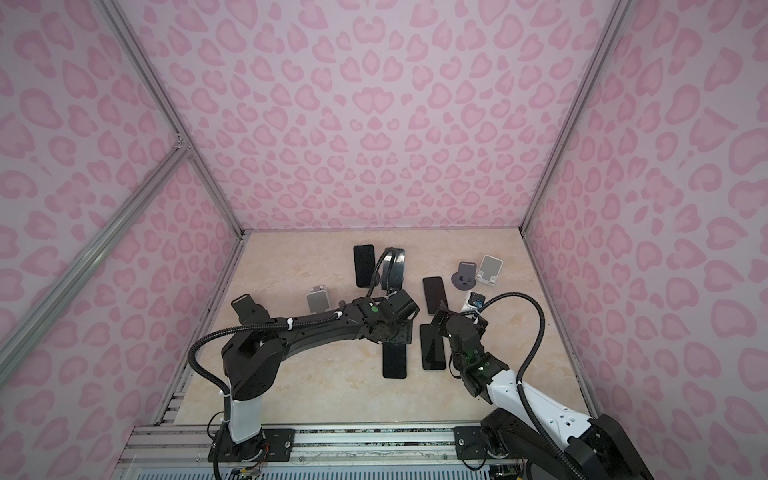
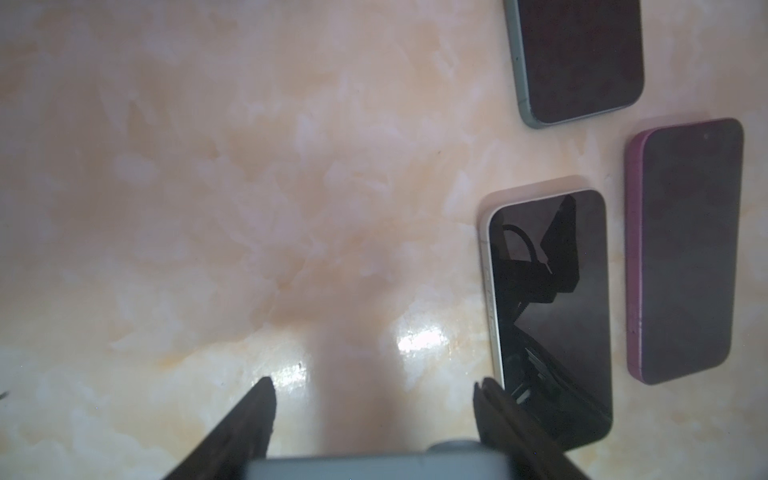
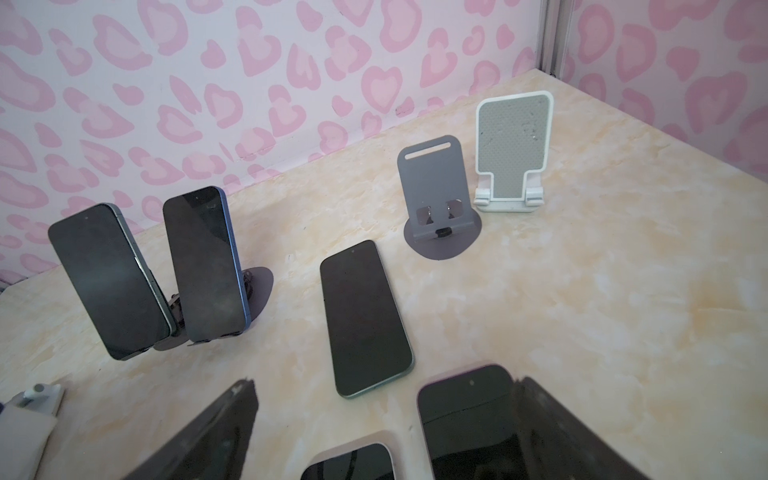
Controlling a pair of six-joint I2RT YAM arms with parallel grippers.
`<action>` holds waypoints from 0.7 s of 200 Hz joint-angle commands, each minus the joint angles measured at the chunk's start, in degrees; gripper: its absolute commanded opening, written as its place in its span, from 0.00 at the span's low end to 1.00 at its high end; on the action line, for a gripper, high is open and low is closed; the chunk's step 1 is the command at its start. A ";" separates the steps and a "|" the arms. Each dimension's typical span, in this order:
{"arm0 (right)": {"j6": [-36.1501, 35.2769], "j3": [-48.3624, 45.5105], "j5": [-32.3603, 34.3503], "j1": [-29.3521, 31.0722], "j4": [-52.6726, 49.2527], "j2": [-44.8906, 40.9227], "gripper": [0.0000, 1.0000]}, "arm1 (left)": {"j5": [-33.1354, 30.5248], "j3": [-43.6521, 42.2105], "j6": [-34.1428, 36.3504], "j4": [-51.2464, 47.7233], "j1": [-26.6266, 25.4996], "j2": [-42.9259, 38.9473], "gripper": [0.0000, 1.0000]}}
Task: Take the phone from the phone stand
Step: 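Carry the held phone with the left gripper toward the flat phones nearer the robot, then lower the held phone flat beside the other flat phones with the left gripper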
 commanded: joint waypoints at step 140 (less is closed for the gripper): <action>1.50 -0.97 -0.59 -0.70 -0.15 -1.04 0.98 | -2.66 6.54 -3.86 -1.19 -0.18 10.23 0.39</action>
